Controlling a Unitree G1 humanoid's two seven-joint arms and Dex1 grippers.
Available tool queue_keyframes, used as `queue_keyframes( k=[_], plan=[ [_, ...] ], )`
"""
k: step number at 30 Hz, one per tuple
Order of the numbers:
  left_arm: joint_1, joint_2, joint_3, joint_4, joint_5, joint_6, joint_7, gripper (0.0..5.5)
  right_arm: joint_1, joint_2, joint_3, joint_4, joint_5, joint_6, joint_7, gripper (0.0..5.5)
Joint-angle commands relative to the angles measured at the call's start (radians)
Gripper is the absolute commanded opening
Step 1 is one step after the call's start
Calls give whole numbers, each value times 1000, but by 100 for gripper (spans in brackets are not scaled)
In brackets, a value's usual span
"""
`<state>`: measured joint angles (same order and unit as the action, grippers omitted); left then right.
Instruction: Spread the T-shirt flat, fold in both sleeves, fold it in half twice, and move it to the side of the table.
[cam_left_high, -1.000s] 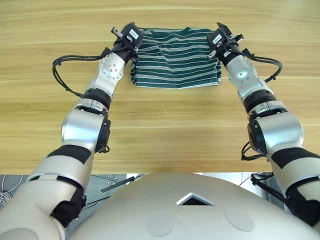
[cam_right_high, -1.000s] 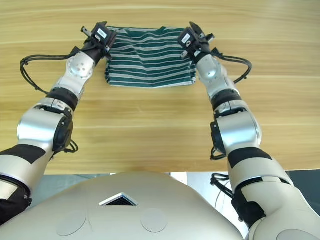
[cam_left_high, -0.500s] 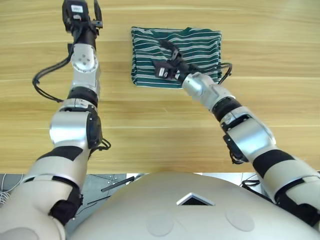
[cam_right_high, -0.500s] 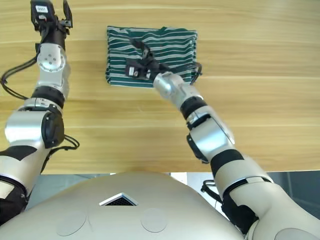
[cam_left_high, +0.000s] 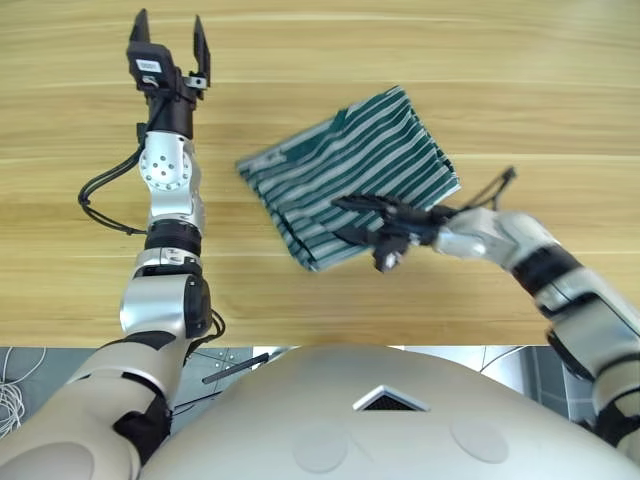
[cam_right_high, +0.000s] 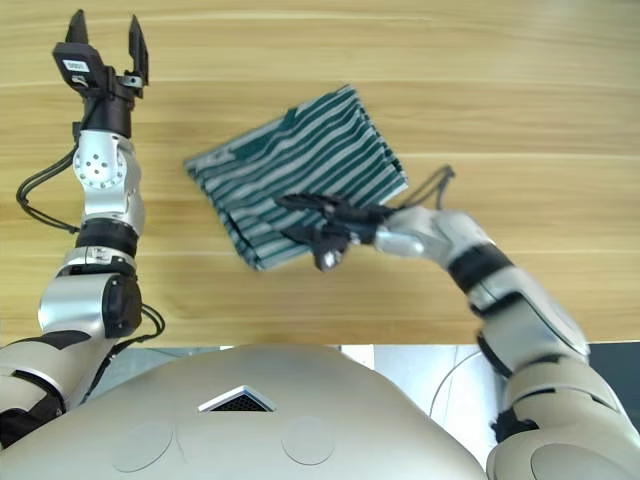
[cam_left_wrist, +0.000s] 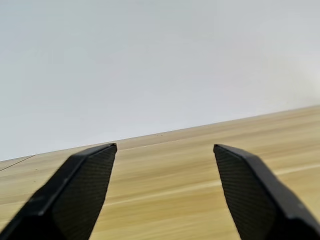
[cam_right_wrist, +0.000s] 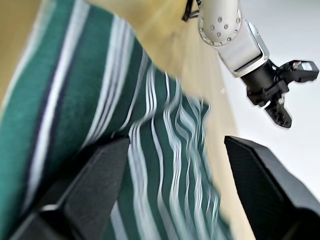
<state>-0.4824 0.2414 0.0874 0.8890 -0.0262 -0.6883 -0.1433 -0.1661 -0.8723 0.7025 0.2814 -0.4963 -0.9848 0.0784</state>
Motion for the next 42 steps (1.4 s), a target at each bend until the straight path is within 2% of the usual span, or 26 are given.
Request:
queue_keyframes(
  k=[1, 2, 4, 7, 9, 10, 13, 15, 21, 25, 29, 34, 38, 42],
  plan=[
    [-46, -16, -61, 27, 52, 11, -55, 361, 269, -245, -209, -133, 260, 36, 7, 351],
    [-46, -15, -75, 29, 63, 7, -72, 361, 324, -263, -274, -117, 318, 32, -11, 351],
    [-36, -6, -109, 21, 97, -11, -97, 361, 353, -226, -382, -83, 429, -1, -39, 351],
    [-3, 21, -155, -26, 124, -55, -170, 361, 305, -102, -452, -131, 716, -18, -12, 351],
    [18, 38, -189, -71, 130, -84, -235, 361, 235, 9, -515, -115, 938, 94, 20, 351],
    [25, 42, -216, -92, 127, -91, -287, 361, 191, 58, -539, -67, 963, 161, 22, 351],
    [78, 51, -363, -169, 131, -110, -509, 361, 94, 161, -567, 59, 864, 278, 21, 351],
    [115, 60, -413, -211, 160, -99, -551, 361, 63, 213, -569, 76, 816, 307, 48, 351],
    [127, 78, -517, -212, 442, -57, -399, 361, 20, 294, -595, 122, 669, 343, 89, 351],
    [75, 70, -589, -126, 623, -1, -217, 361, 13, 323, -598, 155, 574, 340, 103, 351],
    [102, 140, -552, -97, 650, 70, -60, 361, 28, 327, -600, 173, 490, 324, 116, 351],
    [359, 222, -441, -319, 560, 165, 3, 361, 75, 319, -579, 197, 378, 313, 119, 351],
    [576, 163, -366, -568, 450, 304, 21, 361, 110, 319, -563, 209, 303, 313, 112, 351],
    [726, 51, -367, -784, 336, 439, 17, 361, 123, 328, -568, 208, 273, 315, 108, 351]
  ],
)
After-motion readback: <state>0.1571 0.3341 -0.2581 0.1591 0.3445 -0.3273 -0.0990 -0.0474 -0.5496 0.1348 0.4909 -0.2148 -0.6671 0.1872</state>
